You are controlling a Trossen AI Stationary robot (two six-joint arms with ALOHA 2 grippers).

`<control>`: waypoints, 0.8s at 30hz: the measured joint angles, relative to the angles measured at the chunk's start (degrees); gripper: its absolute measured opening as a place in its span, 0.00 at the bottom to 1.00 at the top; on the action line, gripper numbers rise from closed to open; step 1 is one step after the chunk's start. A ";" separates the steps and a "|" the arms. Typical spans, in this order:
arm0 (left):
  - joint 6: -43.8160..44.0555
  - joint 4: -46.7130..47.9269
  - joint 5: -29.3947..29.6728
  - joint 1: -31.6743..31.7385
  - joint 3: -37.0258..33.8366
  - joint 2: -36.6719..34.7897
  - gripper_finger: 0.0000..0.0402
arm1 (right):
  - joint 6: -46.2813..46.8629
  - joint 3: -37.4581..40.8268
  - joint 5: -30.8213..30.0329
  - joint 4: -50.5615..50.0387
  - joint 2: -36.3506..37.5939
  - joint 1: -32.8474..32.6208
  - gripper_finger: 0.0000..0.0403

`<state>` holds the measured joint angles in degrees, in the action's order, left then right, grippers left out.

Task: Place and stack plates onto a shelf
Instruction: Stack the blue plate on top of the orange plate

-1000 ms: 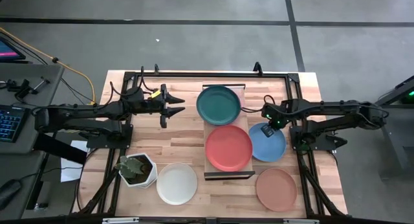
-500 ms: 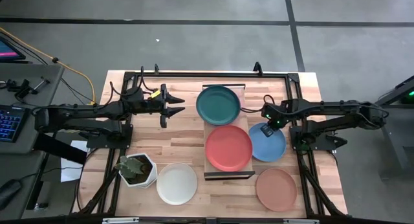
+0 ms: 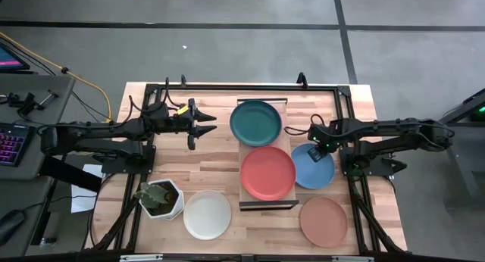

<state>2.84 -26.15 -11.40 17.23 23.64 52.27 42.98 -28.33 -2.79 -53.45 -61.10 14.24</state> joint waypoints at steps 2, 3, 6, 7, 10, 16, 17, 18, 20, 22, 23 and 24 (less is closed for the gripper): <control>-0.01 -0.02 0.00 -0.01 0.00 0.00 0.36 | 0.99 0.36 -0.21 0.05 0.00 0.02 0.32; -0.01 -0.08 0.00 0.00 0.00 0.00 0.36 | 1.32 0.36 -0.47 0.18 0.02 0.02 0.32; -0.01 -0.31 0.00 -0.01 0.02 0.00 0.36 | 1.72 0.36 -1.22 0.60 0.02 0.00 0.32; -0.01 -0.39 0.00 -0.01 0.02 0.00 0.36 | 1.70 0.36 -1.21 0.65 0.00 0.00 0.32; -0.01 -0.81 0.00 0.00 0.02 0.00 0.36 | 1.82 0.36 -1.54 0.59 0.00 0.00 0.29; -0.01 -0.68 0.00 0.00 0.02 0.00 0.36 | 1.96 0.34 -2.81 -0.21 0.00 0.00 0.06; -0.01 -0.70 0.00 -0.01 0.02 0.00 0.36 | 1.98 0.34 -2.82 -0.35 0.00 0.00 0.03; -0.01 -0.68 0.00 -0.01 0.02 0.00 0.36 | 2.00 0.34 -2.87 -0.31 0.00 0.00 0.02; -0.01 -0.68 0.00 -0.01 0.02 0.00 0.36 | 2.03 0.33 -3.09 -0.29 0.00 0.00 0.03; -0.04 -0.68 0.00 -0.01 0.02 0.00 0.36 | 2.12 0.32 -3.06 -0.37 0.00 0.00 0.02; -0.22 -0.68 0.00 0.00 0.02 0.00 0.36 | 2.21 0.32 -3.02 -0.41 0.00 0.00 0.01; -0.54 -0.68 0.00 -0.01 0.02 0.00 0.36 | 2.19 0.28 -2.95 -0.47 0.04 -0.02 0.01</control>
<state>2.30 -26.83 -11.40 17.21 23.66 52.27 45.17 -28.05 -5.74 -53.92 -61.06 14.22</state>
